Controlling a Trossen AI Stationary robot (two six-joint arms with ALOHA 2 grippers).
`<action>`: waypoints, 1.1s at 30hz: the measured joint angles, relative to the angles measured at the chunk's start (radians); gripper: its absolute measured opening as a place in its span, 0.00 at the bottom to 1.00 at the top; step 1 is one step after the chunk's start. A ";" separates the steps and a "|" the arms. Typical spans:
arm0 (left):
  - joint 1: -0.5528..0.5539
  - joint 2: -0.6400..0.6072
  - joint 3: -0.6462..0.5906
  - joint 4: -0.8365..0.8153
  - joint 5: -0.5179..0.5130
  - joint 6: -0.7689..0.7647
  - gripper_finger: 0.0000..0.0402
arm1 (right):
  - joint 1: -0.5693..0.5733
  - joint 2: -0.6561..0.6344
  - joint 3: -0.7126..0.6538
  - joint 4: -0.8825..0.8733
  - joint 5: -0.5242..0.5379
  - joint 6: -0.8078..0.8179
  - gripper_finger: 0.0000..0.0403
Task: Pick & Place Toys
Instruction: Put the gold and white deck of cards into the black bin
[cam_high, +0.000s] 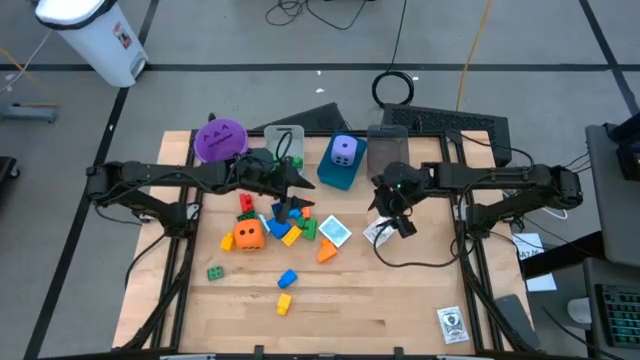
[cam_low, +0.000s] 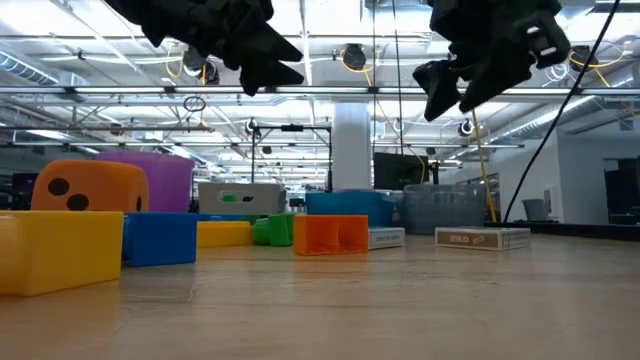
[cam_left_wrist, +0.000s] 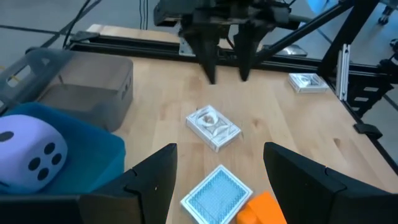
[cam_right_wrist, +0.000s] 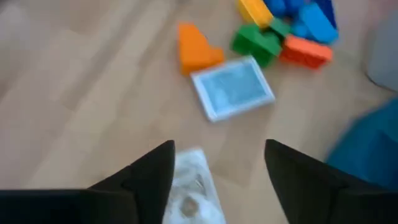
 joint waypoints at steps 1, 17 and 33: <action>0.000 0.000 0.000 0.004 0.000 0.002 0.61 | 0.003 0.000 0.000 -0.010 0.041 -0.014 0.64; 0.000 0.000 0.000 -0.018 0.001 0.008 0.61 | 0.032 0.205 0.002 -0.008 0.242 -0.050 0.92; 0.000 0.000 0.000 -0.044 0.002 0.018 0.61 | 0.151 0.289 -0.047 -0.027 0.200 -0.152 0.93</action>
